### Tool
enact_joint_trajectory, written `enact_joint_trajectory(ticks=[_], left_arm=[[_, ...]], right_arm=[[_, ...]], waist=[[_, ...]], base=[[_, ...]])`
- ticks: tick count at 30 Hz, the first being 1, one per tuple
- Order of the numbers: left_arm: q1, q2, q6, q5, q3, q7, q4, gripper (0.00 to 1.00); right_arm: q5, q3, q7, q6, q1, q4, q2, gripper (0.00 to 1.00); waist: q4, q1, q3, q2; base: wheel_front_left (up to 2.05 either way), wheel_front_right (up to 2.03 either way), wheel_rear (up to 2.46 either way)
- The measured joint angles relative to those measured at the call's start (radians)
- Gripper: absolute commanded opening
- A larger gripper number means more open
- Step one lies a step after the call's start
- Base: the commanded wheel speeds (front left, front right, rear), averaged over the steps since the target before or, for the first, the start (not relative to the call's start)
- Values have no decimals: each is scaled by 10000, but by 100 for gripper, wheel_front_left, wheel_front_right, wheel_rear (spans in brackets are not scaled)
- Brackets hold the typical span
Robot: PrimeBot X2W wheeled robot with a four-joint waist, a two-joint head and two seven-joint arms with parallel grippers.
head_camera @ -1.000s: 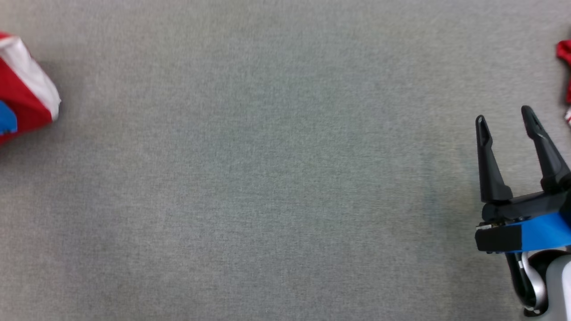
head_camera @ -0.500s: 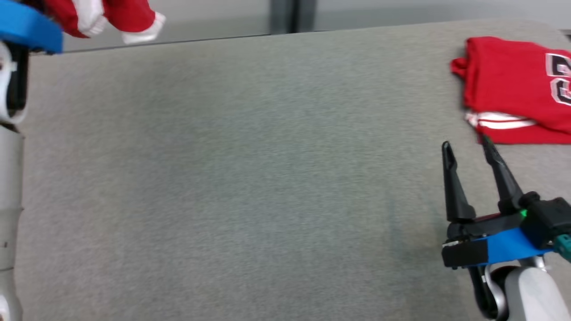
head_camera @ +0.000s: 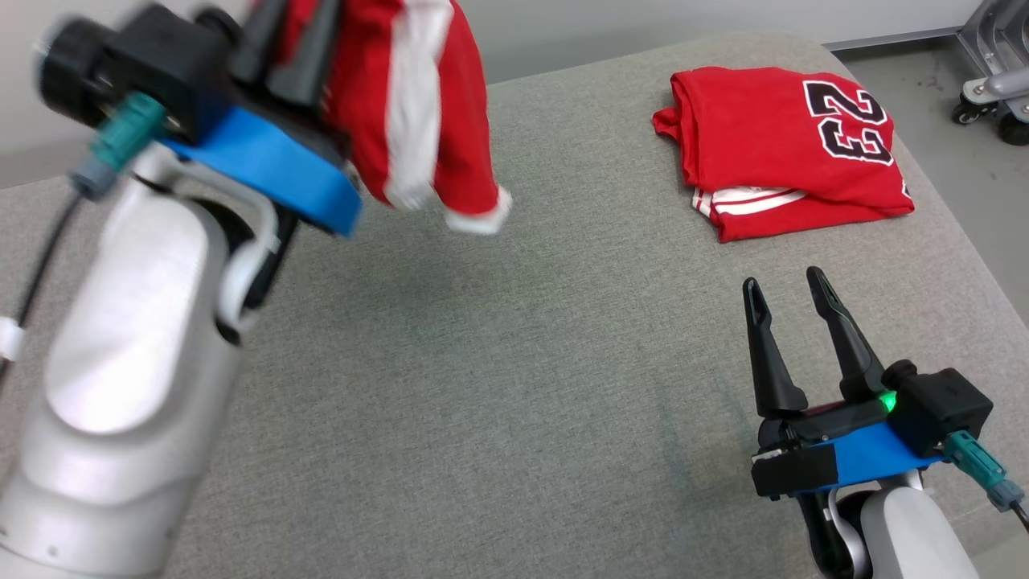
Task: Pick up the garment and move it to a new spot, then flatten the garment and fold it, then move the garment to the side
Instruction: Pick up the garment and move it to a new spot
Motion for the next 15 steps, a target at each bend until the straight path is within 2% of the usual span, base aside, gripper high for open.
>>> enact_joint_trajectory(ticks=[15], left_arm=[[3494, -1076, 157, -355, -1381, -1032, 1716, 0]], right_arm=[[119, -190, -173, 0, -6, 236, 8, 100]], waist=[[478, 1, 3, 0]], base=[[0, 0, 0]])
